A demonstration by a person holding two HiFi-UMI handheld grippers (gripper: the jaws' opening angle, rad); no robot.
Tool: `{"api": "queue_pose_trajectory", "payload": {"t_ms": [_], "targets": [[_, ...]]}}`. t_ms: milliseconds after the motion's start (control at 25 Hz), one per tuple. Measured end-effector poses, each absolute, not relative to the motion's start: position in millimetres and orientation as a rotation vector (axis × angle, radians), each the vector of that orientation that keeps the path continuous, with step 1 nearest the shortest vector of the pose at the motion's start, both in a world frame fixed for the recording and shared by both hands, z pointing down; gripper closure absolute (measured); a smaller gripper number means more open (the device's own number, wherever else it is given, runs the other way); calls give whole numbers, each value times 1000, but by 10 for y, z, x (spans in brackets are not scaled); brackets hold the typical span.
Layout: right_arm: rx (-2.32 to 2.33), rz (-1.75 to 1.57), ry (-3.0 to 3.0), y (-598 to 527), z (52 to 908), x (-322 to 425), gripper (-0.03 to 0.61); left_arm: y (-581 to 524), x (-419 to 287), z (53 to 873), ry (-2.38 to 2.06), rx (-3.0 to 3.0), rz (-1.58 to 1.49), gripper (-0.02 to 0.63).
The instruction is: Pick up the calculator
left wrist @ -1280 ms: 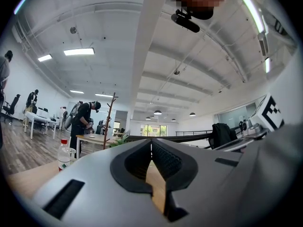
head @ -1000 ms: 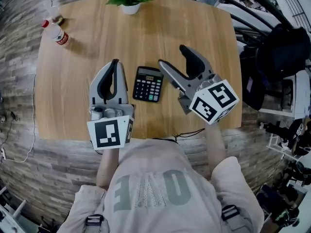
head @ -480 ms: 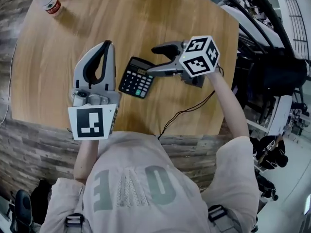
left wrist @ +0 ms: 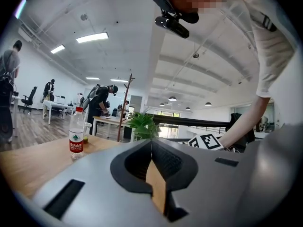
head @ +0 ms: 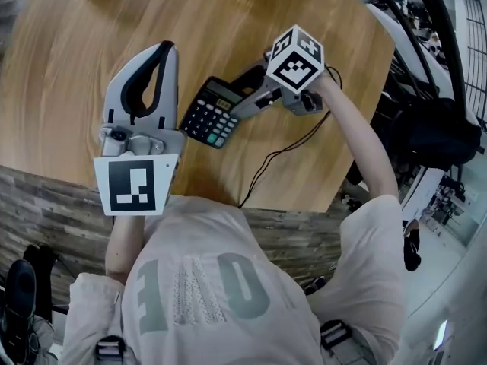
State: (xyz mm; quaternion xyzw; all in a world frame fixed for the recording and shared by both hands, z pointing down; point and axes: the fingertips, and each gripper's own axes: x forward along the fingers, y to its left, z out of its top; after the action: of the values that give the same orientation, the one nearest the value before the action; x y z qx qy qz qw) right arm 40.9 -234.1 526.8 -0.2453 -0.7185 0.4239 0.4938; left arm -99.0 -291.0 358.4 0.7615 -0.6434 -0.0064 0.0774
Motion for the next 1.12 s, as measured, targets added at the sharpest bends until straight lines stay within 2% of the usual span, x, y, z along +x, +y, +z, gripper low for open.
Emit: {"api": "queue_pose_trajectory", "payload": {"t_ms": [720,760,800,840,880,1120], "targets": [[-837,1112,-1437,-2119,5416,344,226,-2962,-952,3884,-1891,2229,36,604],[-818,1080,-1443,-2142,5464,357,248,-2967,-951,3892,-1891,2228,37,604],[-794,1034,-1454,-2167,5523,367,316,-2973,-952,3896,-1890,2229,38,604],[-773,985,-1465,-2184,5570,373,415,-2976,-955,3898,-1890,2230,39,604],[-762,944,-1472,-2190,5593,372,453,-2977,-961,3896,-1890,2229,38,604],[-757,892,-1488,-2191,5592,357,458,-2986,-1000,3897,-1905,2218,37,604]]}}
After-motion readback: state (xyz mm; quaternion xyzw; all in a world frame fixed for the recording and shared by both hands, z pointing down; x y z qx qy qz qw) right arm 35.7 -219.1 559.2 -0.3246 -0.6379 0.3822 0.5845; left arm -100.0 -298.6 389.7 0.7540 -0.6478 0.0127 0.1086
